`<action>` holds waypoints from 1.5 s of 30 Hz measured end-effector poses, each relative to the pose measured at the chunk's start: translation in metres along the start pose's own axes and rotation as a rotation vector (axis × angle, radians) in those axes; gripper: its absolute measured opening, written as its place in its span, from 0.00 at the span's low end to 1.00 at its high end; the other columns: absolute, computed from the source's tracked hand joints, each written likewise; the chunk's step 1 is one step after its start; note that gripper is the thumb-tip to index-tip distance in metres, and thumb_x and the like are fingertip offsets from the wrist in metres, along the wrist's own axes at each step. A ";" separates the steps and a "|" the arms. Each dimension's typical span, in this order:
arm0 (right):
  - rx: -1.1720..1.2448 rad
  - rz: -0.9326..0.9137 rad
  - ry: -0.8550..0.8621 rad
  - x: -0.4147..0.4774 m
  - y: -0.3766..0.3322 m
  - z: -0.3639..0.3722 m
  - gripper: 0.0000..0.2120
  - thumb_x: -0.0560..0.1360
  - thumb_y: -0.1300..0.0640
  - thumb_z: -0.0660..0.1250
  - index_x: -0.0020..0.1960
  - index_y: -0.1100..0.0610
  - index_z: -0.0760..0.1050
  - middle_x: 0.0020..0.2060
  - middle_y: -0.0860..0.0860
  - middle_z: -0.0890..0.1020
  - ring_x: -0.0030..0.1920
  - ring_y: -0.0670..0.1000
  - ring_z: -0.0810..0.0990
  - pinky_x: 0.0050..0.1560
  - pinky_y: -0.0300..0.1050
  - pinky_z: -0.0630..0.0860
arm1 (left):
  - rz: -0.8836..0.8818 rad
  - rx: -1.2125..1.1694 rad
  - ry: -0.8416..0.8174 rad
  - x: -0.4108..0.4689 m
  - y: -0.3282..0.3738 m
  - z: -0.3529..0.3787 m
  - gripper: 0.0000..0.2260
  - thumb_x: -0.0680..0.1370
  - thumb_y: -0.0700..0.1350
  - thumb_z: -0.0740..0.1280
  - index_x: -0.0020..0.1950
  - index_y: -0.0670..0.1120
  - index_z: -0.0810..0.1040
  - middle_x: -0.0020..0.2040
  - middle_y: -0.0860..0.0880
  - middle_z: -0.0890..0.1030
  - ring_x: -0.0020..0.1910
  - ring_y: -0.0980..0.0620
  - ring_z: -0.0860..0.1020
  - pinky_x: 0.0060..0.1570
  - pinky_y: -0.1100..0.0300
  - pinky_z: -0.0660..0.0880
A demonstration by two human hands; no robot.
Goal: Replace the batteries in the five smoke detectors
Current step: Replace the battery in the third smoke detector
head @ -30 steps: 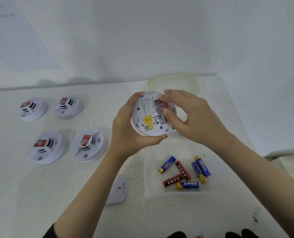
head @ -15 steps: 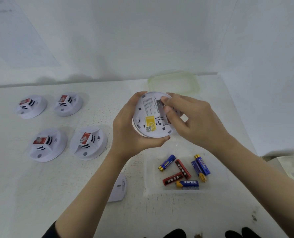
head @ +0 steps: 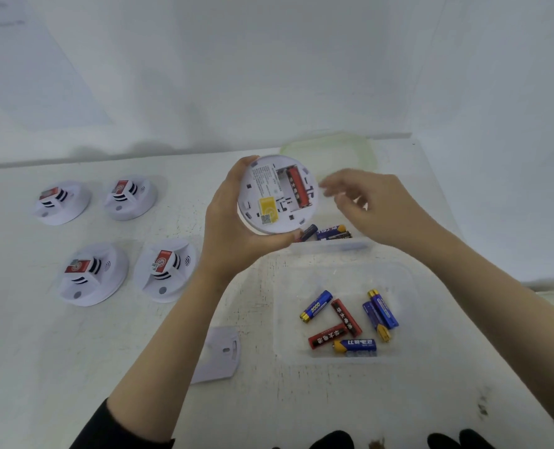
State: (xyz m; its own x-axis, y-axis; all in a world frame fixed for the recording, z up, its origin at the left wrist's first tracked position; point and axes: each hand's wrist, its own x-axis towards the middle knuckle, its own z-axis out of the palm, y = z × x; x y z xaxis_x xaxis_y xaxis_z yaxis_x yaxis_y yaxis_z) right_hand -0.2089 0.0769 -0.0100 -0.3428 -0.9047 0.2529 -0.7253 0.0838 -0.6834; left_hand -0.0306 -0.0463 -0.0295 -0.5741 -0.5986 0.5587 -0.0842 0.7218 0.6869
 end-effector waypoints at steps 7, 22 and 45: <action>-0.539 0.111 -0.411 0.022 0.002 -0.009 0.11 0.74 0.55 0.67 0.55 0.48 0.79 0.50 0.42 0.81 0.41 0.40 0.72 0.43 0.38 0.64 | -0.031 0.024 -0.023 -0.007 -0.008 -0.005 0.39 0.61 0.57 0.77 0.67 0.47 0.67 0.60 0.58 0.75 0.59 0.62 0.74 0.57 0.64 0.75; -0.339 0.134 -0.474 0.024 0.007 0.005 0.03 0.76 0.53 0.64 0.48 0.50 0.76 0.43 0.46 0.79 0.40 0.44 0.74 0.36 0.34 0.67 | -0.108 -0.050 -0.097 -0.016 -0.012 0.001 0.44 0.61 0.55 0.78 0.71 0.42 0.65 0.66 0.51 0.73 0.65 0.57 0.73 0.62 0.63 0.73; -0.175 -0.431 0.340 -0.046 -0.025 0.039 0.14 0.75 0.54 0.67 0.56 0.61 0.80 0.45 0.55 0.80 0.45 0.51 0.75 0.45 0.47 0.75 | -0.015 -0.138 -0.073 -0.023 0.022 0.000 0.34 0.62 0.49 0.79 0.64 0.56 0.67 0.57 0.63 0.76 0.57 0.57 0.77 0.54 0.64 0.76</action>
State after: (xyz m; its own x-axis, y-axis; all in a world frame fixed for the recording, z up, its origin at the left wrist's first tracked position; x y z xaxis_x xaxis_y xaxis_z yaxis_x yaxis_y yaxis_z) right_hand -0.1520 0.1000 -0.0317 -0.1462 -0.6894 0.7094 -0.9199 -0.1690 -0.3538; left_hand -0.0190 -0.0167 -0.0268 -0.6317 -0.5782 0.5163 0.0166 0.6558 0.7547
